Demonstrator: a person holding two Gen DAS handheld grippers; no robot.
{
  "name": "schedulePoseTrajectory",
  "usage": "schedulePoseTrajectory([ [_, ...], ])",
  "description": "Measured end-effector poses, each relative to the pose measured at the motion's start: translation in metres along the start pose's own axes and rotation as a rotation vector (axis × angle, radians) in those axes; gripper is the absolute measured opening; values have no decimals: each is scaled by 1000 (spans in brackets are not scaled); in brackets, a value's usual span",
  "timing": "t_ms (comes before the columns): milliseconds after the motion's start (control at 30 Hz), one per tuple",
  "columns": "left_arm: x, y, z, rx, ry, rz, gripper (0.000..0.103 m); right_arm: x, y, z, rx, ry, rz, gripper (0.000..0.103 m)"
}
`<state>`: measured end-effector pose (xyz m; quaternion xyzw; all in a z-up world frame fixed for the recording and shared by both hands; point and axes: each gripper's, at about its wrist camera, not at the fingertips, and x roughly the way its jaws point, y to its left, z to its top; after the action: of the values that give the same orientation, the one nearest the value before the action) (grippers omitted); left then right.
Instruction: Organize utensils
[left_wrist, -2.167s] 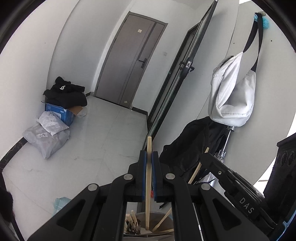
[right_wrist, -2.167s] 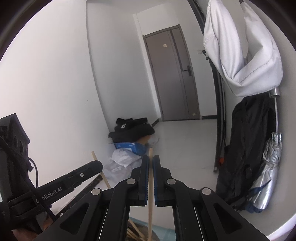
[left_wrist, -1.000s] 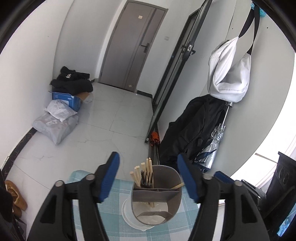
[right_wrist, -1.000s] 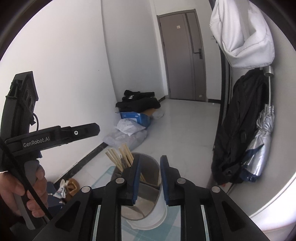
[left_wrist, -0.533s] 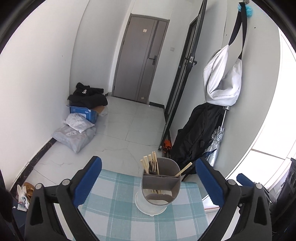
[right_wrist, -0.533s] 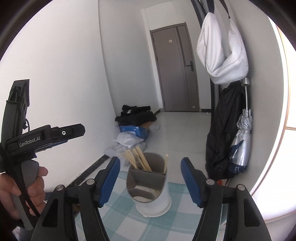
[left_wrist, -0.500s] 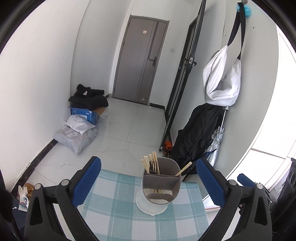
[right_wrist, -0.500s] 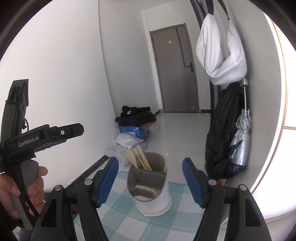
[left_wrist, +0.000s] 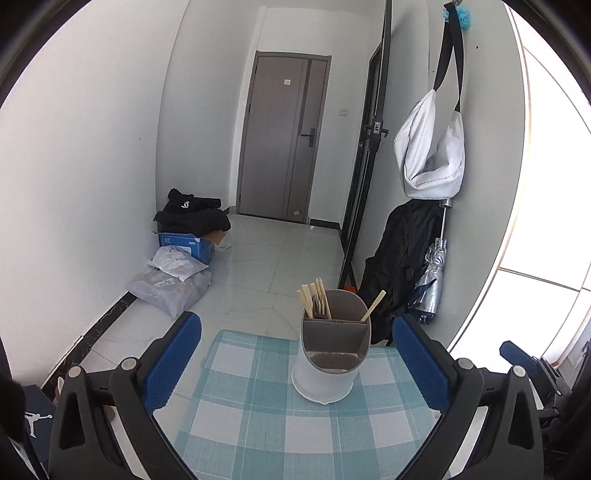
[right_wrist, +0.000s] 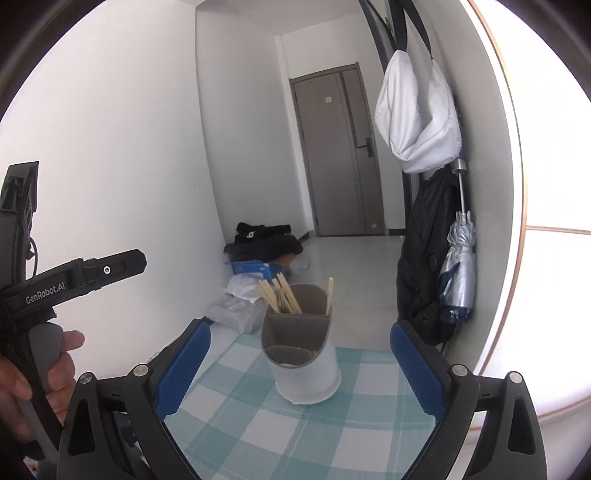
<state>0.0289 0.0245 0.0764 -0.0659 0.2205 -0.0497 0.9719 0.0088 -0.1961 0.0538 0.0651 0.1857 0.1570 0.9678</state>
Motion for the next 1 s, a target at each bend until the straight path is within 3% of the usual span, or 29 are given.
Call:
schedulePoseTrajectory([
  [533, -6, 4, -39, 4, -56, 54, 102, -12, 2, -36, -5, 6, -10, 103],
  [633, 3, 3, -49, 29, -41, 78, 102, -10, 0, -43, -9, 15, -17, 103],
  [1000, 12, 5, -64, 16, 9, 57, 102, -1, -1, -57, 4, 47, -44, 103],
])
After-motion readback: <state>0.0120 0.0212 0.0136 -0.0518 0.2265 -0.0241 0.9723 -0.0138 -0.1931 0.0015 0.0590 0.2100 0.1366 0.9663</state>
